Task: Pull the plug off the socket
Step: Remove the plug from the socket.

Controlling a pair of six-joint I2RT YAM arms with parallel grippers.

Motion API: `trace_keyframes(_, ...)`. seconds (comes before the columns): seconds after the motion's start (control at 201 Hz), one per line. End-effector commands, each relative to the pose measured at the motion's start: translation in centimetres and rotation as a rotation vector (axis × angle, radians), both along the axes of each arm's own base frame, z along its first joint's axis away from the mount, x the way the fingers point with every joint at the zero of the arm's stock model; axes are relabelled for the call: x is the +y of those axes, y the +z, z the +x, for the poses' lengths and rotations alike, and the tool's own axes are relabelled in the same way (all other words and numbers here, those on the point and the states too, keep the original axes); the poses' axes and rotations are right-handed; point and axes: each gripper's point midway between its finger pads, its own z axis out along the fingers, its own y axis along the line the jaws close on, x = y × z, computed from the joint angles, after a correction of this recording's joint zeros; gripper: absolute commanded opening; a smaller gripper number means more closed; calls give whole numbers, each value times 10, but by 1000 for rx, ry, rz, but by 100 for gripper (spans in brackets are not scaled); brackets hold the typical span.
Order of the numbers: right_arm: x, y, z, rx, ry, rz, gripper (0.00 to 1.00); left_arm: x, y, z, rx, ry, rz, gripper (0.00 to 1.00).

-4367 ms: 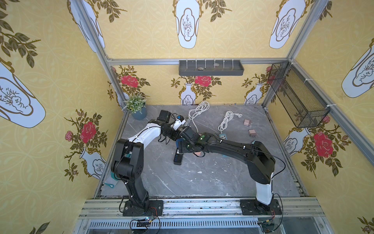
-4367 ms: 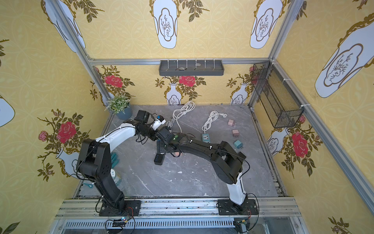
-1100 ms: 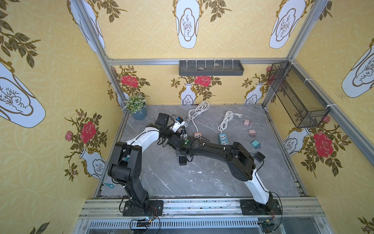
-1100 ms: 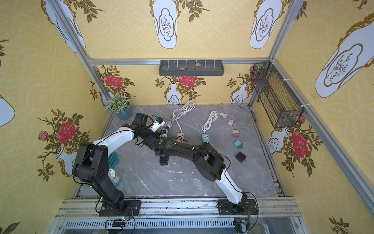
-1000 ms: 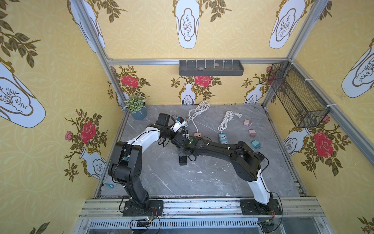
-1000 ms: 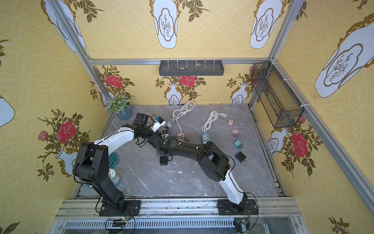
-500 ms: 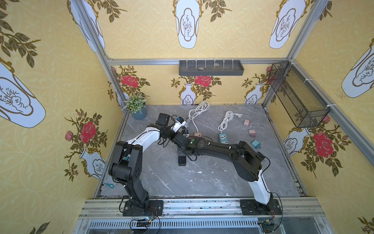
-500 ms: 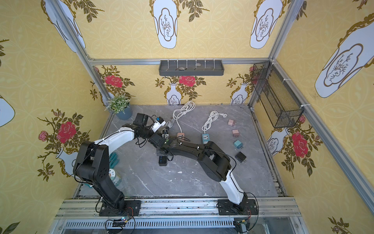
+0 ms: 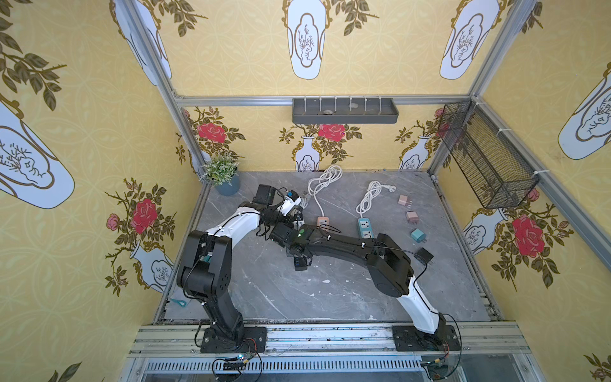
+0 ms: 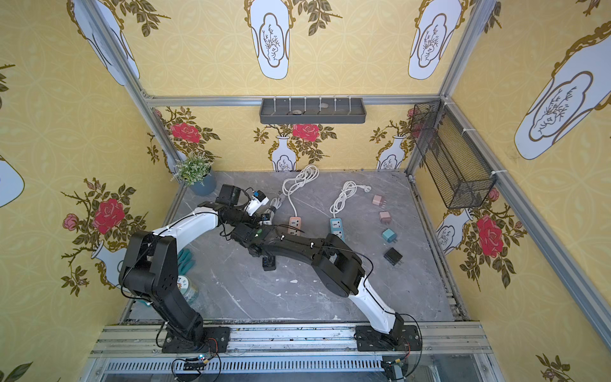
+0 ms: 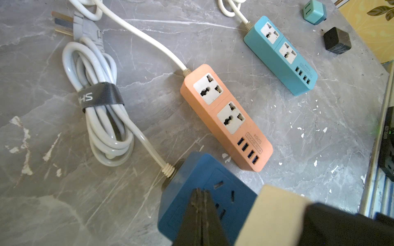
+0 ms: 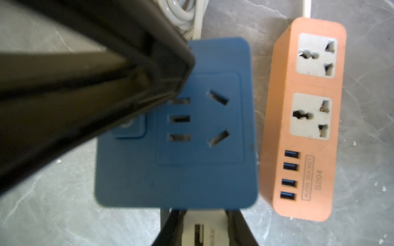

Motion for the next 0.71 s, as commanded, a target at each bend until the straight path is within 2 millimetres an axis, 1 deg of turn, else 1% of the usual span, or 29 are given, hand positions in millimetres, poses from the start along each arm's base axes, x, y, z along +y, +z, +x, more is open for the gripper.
trace_keyframes(0.0, 23, 10, -13, -15, 202, 10, 14, 21, -43, -36, 180, 17, 163, 0)
trace_keyframes(0.119, 25, 19, -14, 13, 204, 114, 14, 21, -43, -36, 182, 16, 164, 0)
trace_keyframes(0.244, 20, 25, -12, 61, 184, 228, 12, 21, -43, -35, 179, 16, 164, 0)
trace_keyframes(0.264, 20, 28, -11, 66, 182, 251, 11, 21, -43, -35, 179, 16, 163, 0)
trace_keyframes(0.398, 18, 32, -11, 107, 178, 340, 11, 21, -43, -36, 181, 14, 164, 0)
trace_keyframes(0.528, 17, 31, -11, 113, 173, 343, 11, 21, -43, -35, 181, 16, 163, 0)
trace_keyframes(0.702, 15, 23, -11, 80, 168, 247, 11, 21, -44, -35, 182, 15, 165, 0)
